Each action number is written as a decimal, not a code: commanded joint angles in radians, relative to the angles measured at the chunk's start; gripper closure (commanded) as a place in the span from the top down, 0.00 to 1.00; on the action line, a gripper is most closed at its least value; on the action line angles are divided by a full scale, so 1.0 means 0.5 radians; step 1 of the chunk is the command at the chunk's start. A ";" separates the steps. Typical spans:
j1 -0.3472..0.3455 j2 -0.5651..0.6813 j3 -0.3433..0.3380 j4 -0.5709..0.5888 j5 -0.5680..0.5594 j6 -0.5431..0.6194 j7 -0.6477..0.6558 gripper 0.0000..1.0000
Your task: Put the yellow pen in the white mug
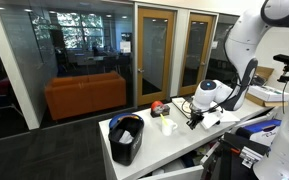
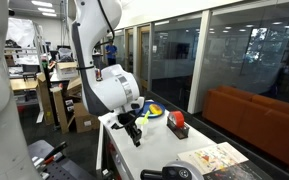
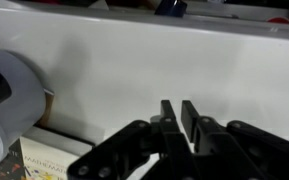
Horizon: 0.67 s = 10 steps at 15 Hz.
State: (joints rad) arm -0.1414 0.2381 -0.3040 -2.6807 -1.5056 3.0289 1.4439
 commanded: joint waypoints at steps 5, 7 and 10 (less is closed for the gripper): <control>-0.361 0.157 0.332 -0.198 0.779 -0.058 -1.122 0.75; -0.521 0.105 0.546 -0.207 1.089 -0.165 -1.431 0.89; -0.819 -0.016 0.972 -0.187 1.655 -0.415 -1.913 1.00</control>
State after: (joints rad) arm -0.4099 0.3018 0.0079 -2.7655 -0.8653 2.9278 0.6784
